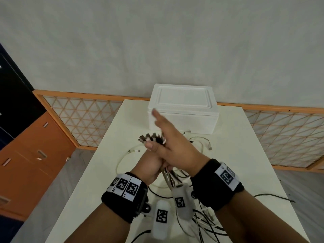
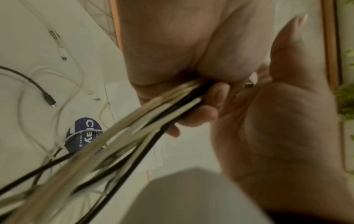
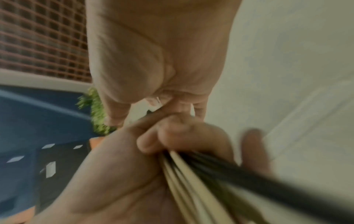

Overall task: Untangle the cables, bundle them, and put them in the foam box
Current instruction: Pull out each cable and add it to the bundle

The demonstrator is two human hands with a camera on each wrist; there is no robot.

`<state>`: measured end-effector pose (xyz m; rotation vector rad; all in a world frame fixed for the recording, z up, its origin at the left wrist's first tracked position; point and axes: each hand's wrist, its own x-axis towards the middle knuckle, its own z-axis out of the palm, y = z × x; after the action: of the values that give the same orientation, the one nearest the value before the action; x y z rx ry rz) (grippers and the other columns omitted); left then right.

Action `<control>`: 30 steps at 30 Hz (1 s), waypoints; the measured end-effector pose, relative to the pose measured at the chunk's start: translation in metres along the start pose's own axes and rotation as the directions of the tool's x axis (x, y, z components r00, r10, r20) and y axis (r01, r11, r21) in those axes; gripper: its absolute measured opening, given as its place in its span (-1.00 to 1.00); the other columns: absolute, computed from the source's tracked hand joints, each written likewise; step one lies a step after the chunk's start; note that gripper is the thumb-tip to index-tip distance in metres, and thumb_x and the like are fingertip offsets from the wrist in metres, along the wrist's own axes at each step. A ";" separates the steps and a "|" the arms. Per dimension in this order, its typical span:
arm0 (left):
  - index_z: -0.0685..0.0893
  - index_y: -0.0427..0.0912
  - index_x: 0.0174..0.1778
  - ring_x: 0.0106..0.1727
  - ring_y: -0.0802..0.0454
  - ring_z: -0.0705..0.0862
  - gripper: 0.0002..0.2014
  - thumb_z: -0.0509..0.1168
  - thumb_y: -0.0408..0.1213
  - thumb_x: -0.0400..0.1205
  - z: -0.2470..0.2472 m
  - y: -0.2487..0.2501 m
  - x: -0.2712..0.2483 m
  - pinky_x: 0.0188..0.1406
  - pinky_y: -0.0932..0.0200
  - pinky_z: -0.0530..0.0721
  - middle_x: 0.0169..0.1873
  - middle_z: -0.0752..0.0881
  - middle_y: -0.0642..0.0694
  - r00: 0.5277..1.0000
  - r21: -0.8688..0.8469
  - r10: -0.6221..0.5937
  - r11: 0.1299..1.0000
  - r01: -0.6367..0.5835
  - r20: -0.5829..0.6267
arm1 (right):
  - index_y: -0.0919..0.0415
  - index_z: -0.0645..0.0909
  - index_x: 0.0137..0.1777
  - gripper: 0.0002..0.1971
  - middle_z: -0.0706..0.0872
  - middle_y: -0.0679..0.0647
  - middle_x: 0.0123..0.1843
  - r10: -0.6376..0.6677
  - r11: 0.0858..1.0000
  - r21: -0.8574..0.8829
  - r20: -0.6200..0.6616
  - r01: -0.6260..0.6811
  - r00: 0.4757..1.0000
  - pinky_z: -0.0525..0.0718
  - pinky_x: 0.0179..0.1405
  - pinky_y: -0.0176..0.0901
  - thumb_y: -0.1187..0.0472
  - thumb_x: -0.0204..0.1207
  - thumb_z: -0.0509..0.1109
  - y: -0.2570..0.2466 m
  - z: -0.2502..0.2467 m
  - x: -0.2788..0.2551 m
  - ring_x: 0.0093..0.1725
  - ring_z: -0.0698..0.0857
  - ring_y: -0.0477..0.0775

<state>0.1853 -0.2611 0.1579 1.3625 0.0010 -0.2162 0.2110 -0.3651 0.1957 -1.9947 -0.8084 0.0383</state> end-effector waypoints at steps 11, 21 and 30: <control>0.51 -0.29 -0.70 -0.28 0.03 0.73 -0.29 0.01 0.12 0.69 -0.022 0.005 0.021 0.03 0.06 0.63 -0.27 0.80 -0.23 0.992 -0.333 -0.029 0.943 -0.014 -0.122 | 0.08 0.44 -0.11 -0.75 0.55 -0.08 -0.36 0.280 0.955 0.069 0.092 -0.287 0.955 0.52 -0.33 -0.12 -0.09 0.62 0.24 0.037 0.048 -0.051 -0.40 0.51 -0.13; 0.28 -0.12 -0.70 -0.67 0.06 0.27 -0.46 0.12 0.01 0.61 0.007 0.021 -0.005 -0.40 0.17 0.54 -0.77 0.24 -0.02 0.997 -0.375 0.079 0.924 -0.078 -0.013 | 0.08 0.52 -0.24 -0.65 0.50 -0.04 -0.39 0.206 0.976 0.037 0.172 -0.215 0.963 0.45 -0.28 -0.16 -0.22 0.45 0.25 0.066 0.023 -0.037 -0.39 0.45 -0.17; 0.21 -0.03 -0.73 -0.76 0.12 0.08 -0.40 0.11 0.06 0.66 -0.055 0.043 0.013 -0.65 0.34 0.15 -0.79 0.15 0.07 0.957 -0.572 0.029 0.796 -0.198 -0.290 | 0.15 0.58 -0.15 -0.71 0.60 -0.07 -0.33 0.402 0.907 -0.178 0.107 -0.380 0.909 0.47 -0.32 -0.26 0.01 0.31 0.56 0.084 -0.014 -0.064 -0.32 0.57 -0.14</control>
<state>0.2120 -0.2020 0.1867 0.7409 0.1994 0.0776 0.2098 -0.4391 0.1189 -2.2963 -0.4940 0.3657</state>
